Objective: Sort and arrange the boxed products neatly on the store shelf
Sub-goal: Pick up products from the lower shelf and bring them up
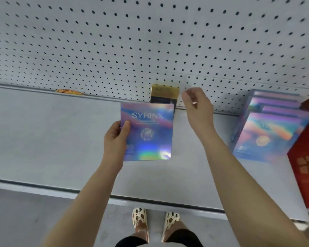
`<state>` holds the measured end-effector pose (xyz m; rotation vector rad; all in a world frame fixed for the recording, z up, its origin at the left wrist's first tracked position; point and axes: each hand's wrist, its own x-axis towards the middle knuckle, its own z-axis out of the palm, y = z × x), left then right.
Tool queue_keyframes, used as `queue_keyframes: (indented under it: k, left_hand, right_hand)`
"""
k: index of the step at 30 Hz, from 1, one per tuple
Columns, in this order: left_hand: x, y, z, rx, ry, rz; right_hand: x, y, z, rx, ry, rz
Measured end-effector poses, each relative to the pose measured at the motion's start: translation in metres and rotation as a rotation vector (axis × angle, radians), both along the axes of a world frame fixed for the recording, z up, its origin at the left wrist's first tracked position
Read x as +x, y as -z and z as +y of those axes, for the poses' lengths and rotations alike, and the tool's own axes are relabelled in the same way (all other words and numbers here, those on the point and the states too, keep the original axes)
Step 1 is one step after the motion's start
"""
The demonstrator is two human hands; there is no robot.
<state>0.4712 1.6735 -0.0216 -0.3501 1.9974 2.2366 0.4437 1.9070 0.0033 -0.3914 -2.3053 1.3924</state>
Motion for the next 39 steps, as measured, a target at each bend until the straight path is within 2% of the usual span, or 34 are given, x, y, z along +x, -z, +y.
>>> queue_keyframes:
  k: [4, 6, 10, 14, 18, 21, 25, 33, 39]
  left_hand:
    - [0.009, 0.001, 0.038, 0.037, 0.164, -0.005]
    - [0.021, 0.003, 0.063, 0.047, 0.227, 0.008]
    - [0.05, 0.008, 0.117, -0.02, 0.371, 0.054]
    - [0.074, 0.018, 0.179, -0.109, 0.465, 0.078]
    - [0.094, 0.036, 0.236, -0.281, 0.591, 0.083]
    - [0.104, 0.045, 0.266, -0.391, 0.579, 0.141]
    - [0.104, 0.048, 0.287, -0.493, 0.485, 0.194]
    - [0.105, 0.047, 0.293, -0.587, 0.463, 0.274]
    - [0.103, 0.041, 0.286, -0.613, 0.495, 0.284]
  right_hand:
    - [0.048, -0.021, 0.017, 0.405, -0.306, -0.133]
    - [0.073, -0.021, 0.037, 0.37, -0.328, -0.213]
    - [0.12, -0.023, 0.092, 0.136, -0.286, -0.308]
    - [0.156, -0.027, 0.16, 0.206, -0.266, -0.327]
    - [0.174, -0.026, 0.226, 0.296, -0.196, -0.35]
    - [0.174, -0.023, 0.254, 0.297, -0.111, -0.322]
    - [0.162, -0.017, 0.269, 0.417, -0.049, -0.28]
    - [0.157, -0.004, 0.263, 0.59, -0.002, -0.244]
    - [0.161, -0.007, 0.255, 0.812, 0.051, -0.277]
